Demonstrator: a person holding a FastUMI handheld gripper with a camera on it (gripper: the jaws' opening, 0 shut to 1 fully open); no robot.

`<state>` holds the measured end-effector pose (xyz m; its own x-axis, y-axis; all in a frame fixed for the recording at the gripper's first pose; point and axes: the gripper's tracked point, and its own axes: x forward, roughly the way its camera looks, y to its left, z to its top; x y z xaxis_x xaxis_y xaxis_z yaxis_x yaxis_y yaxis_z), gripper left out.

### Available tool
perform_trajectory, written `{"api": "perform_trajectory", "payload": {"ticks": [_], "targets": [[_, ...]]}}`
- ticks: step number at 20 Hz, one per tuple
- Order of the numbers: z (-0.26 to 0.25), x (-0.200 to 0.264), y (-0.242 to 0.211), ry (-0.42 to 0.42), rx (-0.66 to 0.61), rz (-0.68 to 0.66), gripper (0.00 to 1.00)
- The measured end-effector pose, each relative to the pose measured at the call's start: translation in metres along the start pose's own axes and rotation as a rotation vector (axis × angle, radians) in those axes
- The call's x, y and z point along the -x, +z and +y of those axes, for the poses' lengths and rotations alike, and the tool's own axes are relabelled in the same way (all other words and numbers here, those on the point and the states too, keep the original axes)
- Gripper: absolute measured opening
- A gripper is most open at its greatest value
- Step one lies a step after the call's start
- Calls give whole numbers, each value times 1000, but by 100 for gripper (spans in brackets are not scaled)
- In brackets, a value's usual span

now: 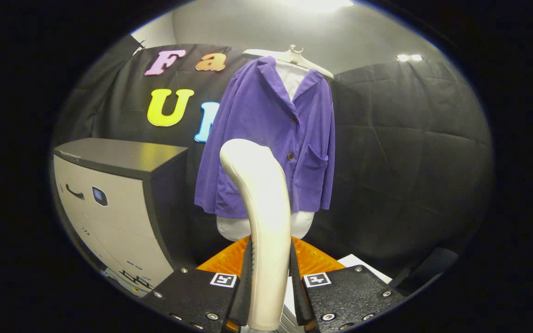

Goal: Iron the clothes twice with a garment steamer, once on the left side and once on the right side.

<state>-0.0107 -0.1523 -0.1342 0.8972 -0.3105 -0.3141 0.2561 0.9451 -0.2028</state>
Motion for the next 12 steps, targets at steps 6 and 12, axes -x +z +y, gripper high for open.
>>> {"api": "perform_trajectory", "payload": {"ticks": [6, 12], "targets": [[1, 58, 62, 35, 5, -142, 38], [11, 98, 100, 76, -10, -207, 38]]}}
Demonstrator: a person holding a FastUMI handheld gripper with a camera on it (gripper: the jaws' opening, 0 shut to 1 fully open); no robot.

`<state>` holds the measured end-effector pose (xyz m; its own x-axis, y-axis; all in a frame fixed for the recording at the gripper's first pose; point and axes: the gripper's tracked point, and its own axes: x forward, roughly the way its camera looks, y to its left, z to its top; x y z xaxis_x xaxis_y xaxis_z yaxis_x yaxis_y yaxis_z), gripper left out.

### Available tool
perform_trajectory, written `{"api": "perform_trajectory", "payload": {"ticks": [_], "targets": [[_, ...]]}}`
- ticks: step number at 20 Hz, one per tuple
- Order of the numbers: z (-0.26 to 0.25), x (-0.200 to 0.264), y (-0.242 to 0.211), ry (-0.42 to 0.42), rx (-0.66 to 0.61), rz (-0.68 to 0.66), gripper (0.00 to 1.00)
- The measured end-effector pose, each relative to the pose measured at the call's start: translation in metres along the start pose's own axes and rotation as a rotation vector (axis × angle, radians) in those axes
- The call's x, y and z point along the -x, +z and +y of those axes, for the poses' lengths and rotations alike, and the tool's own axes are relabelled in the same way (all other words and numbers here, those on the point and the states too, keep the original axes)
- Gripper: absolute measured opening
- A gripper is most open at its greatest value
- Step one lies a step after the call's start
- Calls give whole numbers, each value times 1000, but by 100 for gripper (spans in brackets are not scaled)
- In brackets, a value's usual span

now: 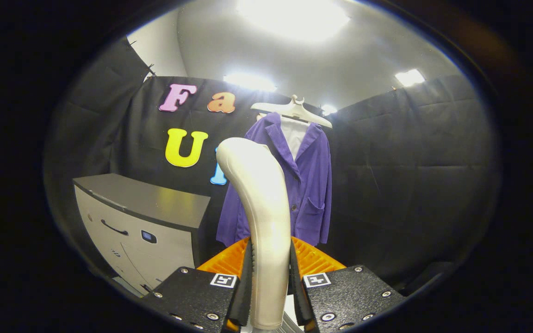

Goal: Iron the clothes twice with a garment steamer, once on the left side and once on the right side.

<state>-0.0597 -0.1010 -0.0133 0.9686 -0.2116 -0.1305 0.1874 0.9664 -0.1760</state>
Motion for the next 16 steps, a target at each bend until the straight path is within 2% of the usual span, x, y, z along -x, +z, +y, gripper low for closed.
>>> {"api": "perform_trajectory", "payload": {"ticks": [5, 16], "targets": [[8, 14, 26, 33, 21, -41, 38], [6, 29, 40, 43, -2, -69, 38]]}}
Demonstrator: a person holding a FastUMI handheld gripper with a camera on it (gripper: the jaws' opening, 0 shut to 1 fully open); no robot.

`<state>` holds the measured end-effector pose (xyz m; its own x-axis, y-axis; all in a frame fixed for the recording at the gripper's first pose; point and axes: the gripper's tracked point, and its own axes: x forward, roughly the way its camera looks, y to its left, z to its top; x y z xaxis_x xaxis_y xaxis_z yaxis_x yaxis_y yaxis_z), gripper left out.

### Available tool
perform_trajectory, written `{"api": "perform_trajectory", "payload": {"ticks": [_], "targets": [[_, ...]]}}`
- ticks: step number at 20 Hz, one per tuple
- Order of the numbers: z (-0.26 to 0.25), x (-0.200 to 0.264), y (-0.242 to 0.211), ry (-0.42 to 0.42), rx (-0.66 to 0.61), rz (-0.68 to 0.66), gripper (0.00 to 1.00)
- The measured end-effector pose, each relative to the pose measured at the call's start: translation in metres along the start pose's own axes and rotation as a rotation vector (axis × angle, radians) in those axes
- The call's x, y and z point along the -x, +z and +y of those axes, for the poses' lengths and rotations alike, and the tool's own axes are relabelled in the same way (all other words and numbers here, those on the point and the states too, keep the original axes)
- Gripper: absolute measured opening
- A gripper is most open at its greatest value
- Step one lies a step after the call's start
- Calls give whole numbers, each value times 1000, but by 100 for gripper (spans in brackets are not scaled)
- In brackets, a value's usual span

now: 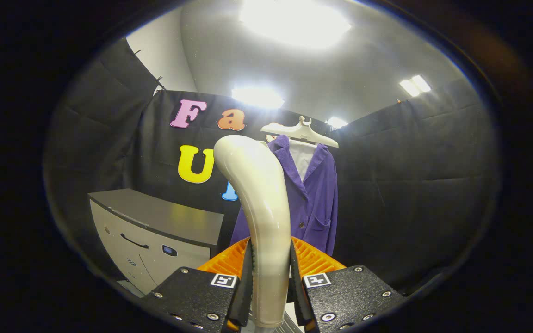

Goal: Iron the clothes twice with a garment steamer, once on the left side and once on the right side.

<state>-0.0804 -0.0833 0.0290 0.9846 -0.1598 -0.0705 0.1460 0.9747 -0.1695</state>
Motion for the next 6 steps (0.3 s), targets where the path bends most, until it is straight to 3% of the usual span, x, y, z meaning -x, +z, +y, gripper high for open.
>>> {"api": "perform_trajectory", "payload": {"ticks": [6], "targets": [[-7, 0, 1, -9, -8, -6, 38]]}}
